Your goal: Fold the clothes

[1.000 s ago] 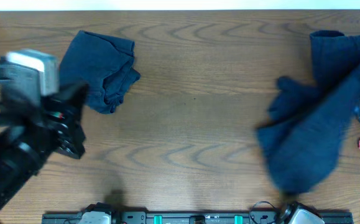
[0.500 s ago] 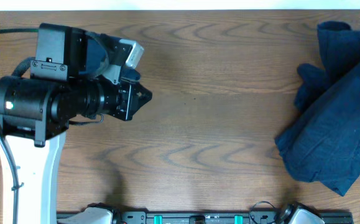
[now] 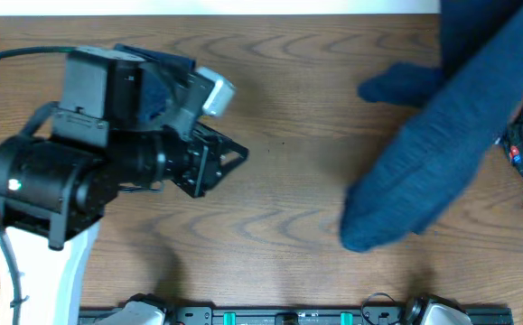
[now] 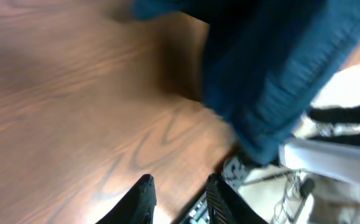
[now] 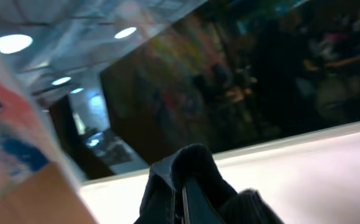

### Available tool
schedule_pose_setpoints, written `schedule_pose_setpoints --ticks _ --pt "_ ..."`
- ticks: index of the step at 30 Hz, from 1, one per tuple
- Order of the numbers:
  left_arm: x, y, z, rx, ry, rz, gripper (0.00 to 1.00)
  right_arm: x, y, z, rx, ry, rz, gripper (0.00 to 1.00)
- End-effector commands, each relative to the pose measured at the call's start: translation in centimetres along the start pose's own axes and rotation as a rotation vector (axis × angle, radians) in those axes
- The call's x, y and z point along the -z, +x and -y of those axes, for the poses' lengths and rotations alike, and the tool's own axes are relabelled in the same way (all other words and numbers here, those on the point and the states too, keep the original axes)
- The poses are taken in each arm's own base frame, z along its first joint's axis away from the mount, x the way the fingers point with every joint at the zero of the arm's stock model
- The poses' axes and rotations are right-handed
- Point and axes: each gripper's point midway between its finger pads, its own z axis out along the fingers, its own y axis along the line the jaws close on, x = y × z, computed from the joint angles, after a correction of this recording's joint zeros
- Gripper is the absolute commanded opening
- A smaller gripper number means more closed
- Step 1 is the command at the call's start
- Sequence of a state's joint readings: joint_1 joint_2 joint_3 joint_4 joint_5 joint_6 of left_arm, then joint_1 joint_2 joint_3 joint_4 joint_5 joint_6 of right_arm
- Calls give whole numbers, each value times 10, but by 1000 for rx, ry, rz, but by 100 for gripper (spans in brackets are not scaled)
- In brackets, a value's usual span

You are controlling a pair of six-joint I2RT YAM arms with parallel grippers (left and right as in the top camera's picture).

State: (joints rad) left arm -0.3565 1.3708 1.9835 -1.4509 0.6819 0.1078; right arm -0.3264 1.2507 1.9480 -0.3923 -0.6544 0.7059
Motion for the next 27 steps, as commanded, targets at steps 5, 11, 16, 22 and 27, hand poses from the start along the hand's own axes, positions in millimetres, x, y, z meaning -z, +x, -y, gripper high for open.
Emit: schedule_pose_setpoints --ticks 5,11,16,22,27 --pt "-31 6 27 -24 100 -109 37 -27 15 6 -104 -20 -39 1" --pt "-56 17 39 -144 101 -197 47 -41 27 13 -128 -24 -74 1" --pt "-82 28 23 -238 -79 -280 54 -44 29 14 -133 -25 -80 1" --pt "-126 31 0 -260 -225 -336 76 -43 29 12 -131 -31 -83 1" --pt "-157 20 -11 -267 -239 -326 78 -43 31 10 -132 -43 -92 1"
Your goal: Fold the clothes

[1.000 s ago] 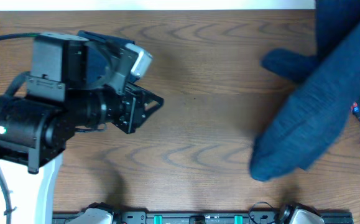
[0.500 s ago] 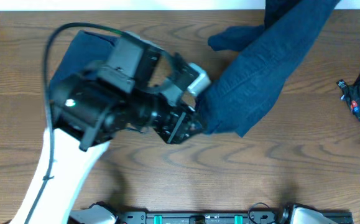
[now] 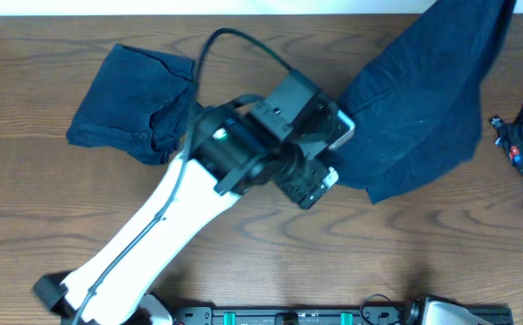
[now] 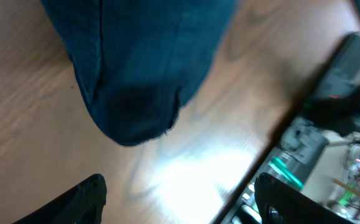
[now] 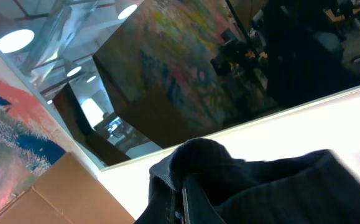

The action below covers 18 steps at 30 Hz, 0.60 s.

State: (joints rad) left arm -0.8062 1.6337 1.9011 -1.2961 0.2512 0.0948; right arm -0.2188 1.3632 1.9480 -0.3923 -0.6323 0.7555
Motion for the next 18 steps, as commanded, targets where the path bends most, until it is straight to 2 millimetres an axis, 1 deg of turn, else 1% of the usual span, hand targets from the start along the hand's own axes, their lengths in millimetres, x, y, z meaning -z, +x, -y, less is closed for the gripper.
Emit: schedule_pose_setpoints --ticks 1,4,7,9,13,16,18 --pt "-15 -9 -14 -5 -62 1 78 5 -4 -16 9 -34 13 1" --pt "-29 -19 -20 -30 -66 9 78 5 -3 -18 18 -46 6 1" --pt "-39 -24 -34 -19 -97 5 78 5 -1 -20 20 -58 -5 1" --pt "-41 -24 -45 -4 -128 0 78 5 0 -22 28 -69 -14 1" --pt "-32 -24 -58 26 -158 17 78 6 1 -24 38 -75 -20 1" --pt "-18 -24 -73 98 -195 52 77 8 2 -29 44 -92 -26 1" --pt "-8 -24 -85 185 -203 81 77 11 1 -34 53 -107 -24 1"
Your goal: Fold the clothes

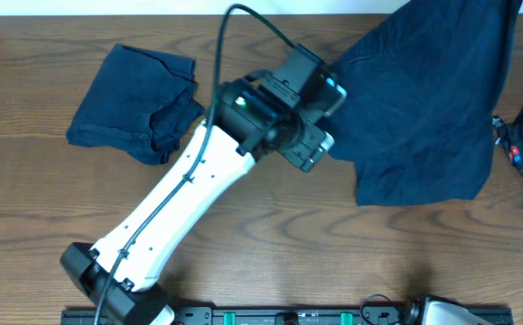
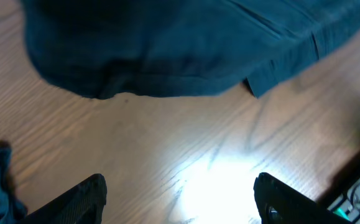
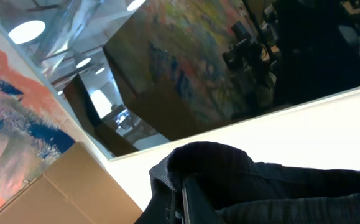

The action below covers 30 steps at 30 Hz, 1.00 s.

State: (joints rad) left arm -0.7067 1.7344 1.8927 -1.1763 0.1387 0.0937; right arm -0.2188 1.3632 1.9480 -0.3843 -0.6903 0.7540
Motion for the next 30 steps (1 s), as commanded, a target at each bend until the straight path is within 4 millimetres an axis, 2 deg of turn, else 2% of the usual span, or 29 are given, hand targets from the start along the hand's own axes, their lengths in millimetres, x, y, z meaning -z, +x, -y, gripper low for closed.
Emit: schedule_pose_setpoints --ticks 1,5,9,16,22,30 --pt "23 -5 -25 146 -22 66 78 12 -5 -30 56 -65 17 1" --pt "31 -10 -30 270 147 96 78 22 -11 -46 86 -89 44 1" --pt "39 -14 -43 376 234 128 78 32 -13 -59 131 -103 61 1" --pt "44 -13 -57 484 264 137 78 33 -12 -60 137 -101 61 1" --pt "44 -12 -61 428 245 146 70 33 -12 -60 136 -100 59 1" --pt "44 -13 -70 356 187 166 72 33 -9 -63 153 -118 42 1"
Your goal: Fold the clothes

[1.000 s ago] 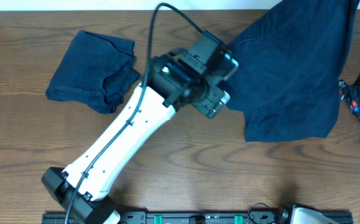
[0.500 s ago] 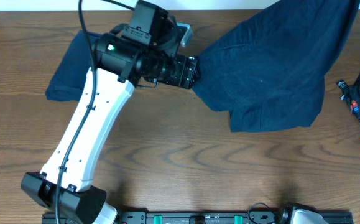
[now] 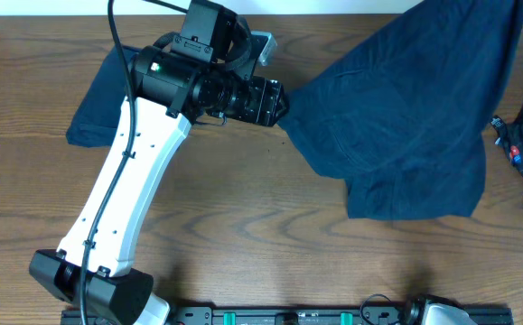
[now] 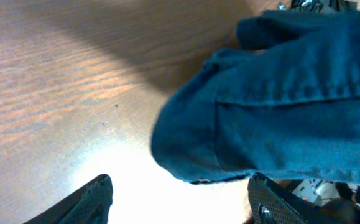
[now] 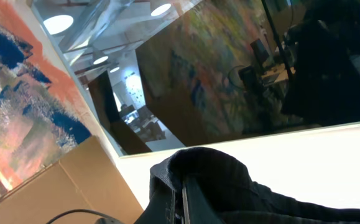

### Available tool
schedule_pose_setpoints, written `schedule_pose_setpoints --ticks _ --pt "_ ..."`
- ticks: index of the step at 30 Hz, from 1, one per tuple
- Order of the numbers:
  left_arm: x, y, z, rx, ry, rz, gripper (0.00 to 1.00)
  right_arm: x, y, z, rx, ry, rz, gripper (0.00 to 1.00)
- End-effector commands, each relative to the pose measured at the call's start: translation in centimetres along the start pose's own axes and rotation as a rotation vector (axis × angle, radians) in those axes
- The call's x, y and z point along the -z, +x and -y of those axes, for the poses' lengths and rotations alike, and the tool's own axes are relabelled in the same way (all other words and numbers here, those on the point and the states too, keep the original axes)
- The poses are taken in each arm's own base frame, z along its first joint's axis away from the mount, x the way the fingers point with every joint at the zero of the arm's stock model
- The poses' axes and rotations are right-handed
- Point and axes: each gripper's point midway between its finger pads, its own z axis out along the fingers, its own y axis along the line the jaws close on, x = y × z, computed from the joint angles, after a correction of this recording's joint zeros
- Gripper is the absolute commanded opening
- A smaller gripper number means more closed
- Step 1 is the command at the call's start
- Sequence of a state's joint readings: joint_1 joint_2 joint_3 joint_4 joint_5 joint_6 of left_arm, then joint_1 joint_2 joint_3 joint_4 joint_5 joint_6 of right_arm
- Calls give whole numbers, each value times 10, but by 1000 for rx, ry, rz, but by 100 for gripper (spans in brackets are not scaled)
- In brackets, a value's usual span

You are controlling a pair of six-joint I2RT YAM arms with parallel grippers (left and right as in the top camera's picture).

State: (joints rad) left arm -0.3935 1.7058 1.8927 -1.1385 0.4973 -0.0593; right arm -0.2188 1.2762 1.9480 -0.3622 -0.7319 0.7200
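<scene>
A large dark blue garment [image 3: 406, 117] hangs from the top right and drapes onto the table, with its left corner [image 4: 229, 124] pointing toward the middle. My left gripper [image 3: 275, 101] is at that corner; in the left wrist view its fingers [image 4: 96, 199] stand wide open, with the cloth corner just ahead of them. My right gripper [image 5: 183, 186] is outside the overhead view and is shut on a bunched fold of the dark garment [image 5: 211, 174], its camera facing up into the room. A second dark blue garment [image 3: 94, 113] lies crumpled at the far left, partly under the left arm.
A red, black and white cloth item lies at the right table edge. The white left arm [image 3: 116, 208] crosses the table from the front left to the back middle. Bare wood table [image 3: 270, 253] spreads in front.
My left gripper has moved from the garment's lower left edge up and left to its left corner, still open. The hanging garment now reaches further left and lower onto the table.
The left arm was first over the far-left garment with its fingers close together, while the right gripper held the big garment up in a narrow hang. The left gripper was then wide open under the garment's tip. Now it is at the left corner of the wider-spread cloth.
</scene>
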Motion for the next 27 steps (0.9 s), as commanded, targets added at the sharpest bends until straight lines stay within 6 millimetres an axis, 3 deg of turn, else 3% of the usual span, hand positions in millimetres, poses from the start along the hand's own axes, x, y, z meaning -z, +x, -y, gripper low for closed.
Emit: schedule_pose_setpoints --ticks 1,5,12,19,27 --pt "12 -6 0 -52 -16 44 72 3 -4 -14 47 -32 8 1" --pt "12 -4 -1 -335 -21 31 72 3 -4 -14 50 -33 9 1" --pt "12 20 15 -553 98 -41 72 3 -2 -16 66 -43 0 1" --pt "8 25 26 -698 191 -27 72 4 1 -20 68 -70 -21 1" --pt "-3 12 22 -743 180 15 71 6 4 -27 73 -96 -38 1"
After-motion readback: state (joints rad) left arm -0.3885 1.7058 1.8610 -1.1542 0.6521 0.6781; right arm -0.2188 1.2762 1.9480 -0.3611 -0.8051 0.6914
